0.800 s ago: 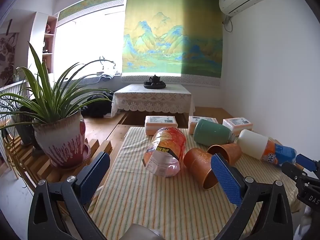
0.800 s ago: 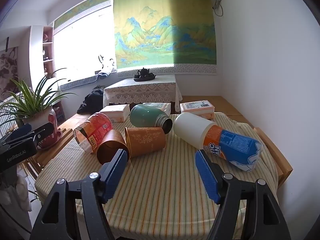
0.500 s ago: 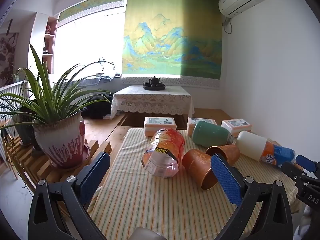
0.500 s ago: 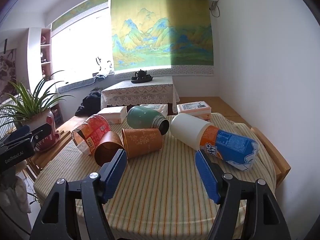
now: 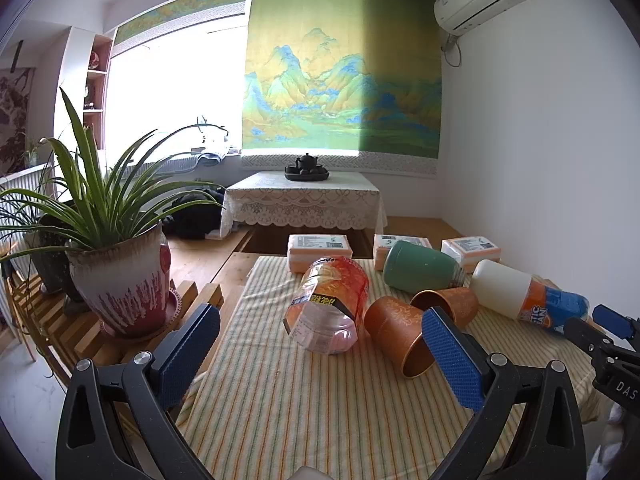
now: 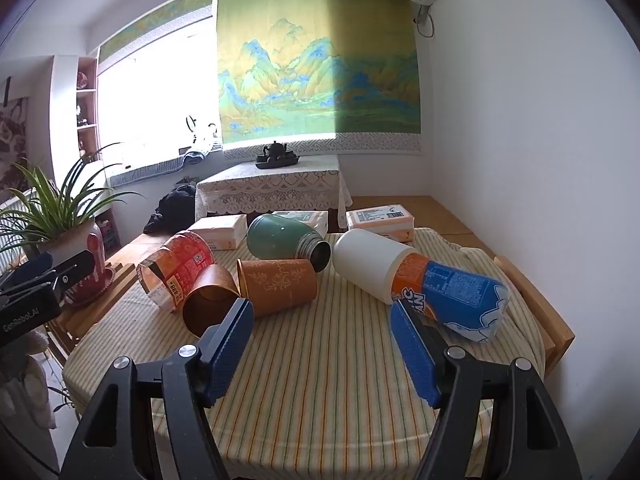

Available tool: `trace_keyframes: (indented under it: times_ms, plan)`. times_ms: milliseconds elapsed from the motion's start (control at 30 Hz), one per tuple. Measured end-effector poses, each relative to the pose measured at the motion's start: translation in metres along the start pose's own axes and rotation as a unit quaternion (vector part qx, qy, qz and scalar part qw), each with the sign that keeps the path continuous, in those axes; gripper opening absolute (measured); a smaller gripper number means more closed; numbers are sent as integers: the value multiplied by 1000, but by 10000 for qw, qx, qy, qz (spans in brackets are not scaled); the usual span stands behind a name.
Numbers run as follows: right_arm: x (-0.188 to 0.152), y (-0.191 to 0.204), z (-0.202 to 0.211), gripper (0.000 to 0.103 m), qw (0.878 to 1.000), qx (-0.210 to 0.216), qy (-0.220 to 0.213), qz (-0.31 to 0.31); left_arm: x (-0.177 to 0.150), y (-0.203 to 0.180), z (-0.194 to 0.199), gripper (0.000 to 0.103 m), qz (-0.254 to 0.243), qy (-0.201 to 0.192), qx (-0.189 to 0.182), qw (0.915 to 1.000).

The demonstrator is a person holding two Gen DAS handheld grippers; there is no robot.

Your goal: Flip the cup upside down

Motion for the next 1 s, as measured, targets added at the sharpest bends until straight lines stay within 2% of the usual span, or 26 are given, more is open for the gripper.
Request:
trace_keyframes:
  times_ms: [1000]
  plan:
    - [-3,-6,-8,69,9996,84,200,-160,-1,-6,-3,102,-163,25,-162,9997]
Point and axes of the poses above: each gripper's, at about its wrist camera, not at the fingertips, and z roughly against the way its jaws point, y to its left, x to its top, the point moved 4 cm from there along -z, roughly the way its jaws point, and after that the axes turned 15 degrees about x, right-handed, at the moved point
